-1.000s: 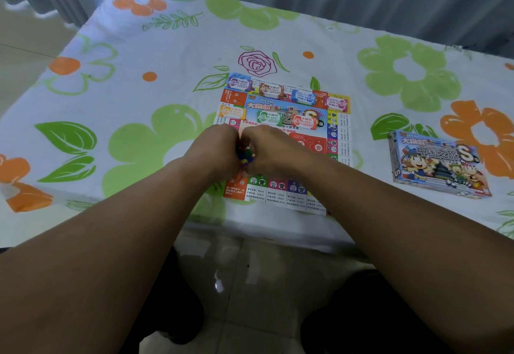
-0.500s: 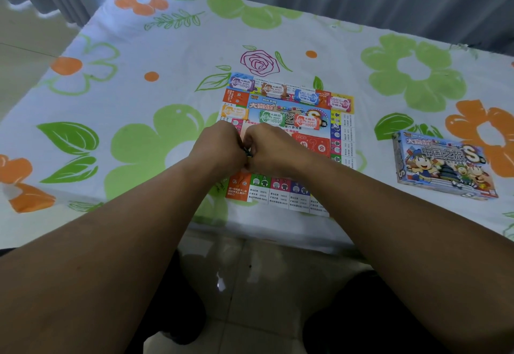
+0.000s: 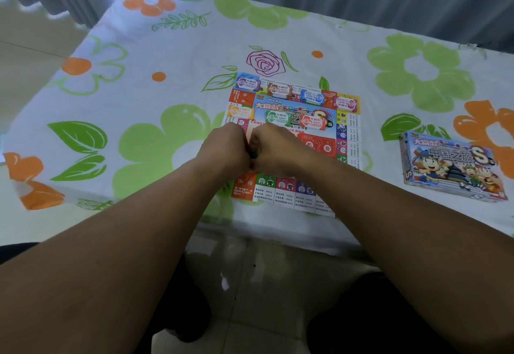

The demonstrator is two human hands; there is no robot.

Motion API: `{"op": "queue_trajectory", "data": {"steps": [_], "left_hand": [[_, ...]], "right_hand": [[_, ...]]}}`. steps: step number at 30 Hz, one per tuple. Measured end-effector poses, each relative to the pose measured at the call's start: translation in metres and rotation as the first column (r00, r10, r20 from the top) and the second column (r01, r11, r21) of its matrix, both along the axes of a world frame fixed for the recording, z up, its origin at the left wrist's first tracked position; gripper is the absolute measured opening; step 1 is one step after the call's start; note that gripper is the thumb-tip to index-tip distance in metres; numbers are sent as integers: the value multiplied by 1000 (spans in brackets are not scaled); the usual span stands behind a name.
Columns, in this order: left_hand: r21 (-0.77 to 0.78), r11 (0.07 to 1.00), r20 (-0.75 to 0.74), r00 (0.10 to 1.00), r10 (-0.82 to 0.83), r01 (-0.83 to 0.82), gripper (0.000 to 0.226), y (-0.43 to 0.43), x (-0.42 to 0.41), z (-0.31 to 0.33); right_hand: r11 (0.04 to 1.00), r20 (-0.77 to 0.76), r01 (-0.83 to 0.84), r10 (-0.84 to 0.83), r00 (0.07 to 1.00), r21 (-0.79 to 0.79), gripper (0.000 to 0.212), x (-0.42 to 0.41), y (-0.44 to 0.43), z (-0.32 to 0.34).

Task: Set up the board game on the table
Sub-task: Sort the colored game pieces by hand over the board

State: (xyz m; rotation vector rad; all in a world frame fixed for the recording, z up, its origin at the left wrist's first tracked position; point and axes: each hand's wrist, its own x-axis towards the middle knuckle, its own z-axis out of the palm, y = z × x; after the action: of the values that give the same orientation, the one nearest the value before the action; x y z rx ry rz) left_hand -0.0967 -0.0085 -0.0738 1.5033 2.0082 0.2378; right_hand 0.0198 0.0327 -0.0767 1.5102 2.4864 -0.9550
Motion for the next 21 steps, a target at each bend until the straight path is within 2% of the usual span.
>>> {"op": "queue_trajectory", "data": {"steps": [12, 16, 21], "left_hand": [[-20, 1000, 12, 1000, -23, 23, 20, 0, -1, 0], [-8, 1000, 6, 1000, 0, 0, 19, 0, 0, 2], [-28, 998, 50, 998, 50, -48, 18, 2, 1, 4]], "right_hand": [[999, -2, 32, -32, 999, -41, 9, -1, -1, 2], [999, 32, 24, -24, 999, -25, 25, -1, -3, 4], [999, 33, 44, -43, 999, -16, 32, 0, -4, 6]]}}
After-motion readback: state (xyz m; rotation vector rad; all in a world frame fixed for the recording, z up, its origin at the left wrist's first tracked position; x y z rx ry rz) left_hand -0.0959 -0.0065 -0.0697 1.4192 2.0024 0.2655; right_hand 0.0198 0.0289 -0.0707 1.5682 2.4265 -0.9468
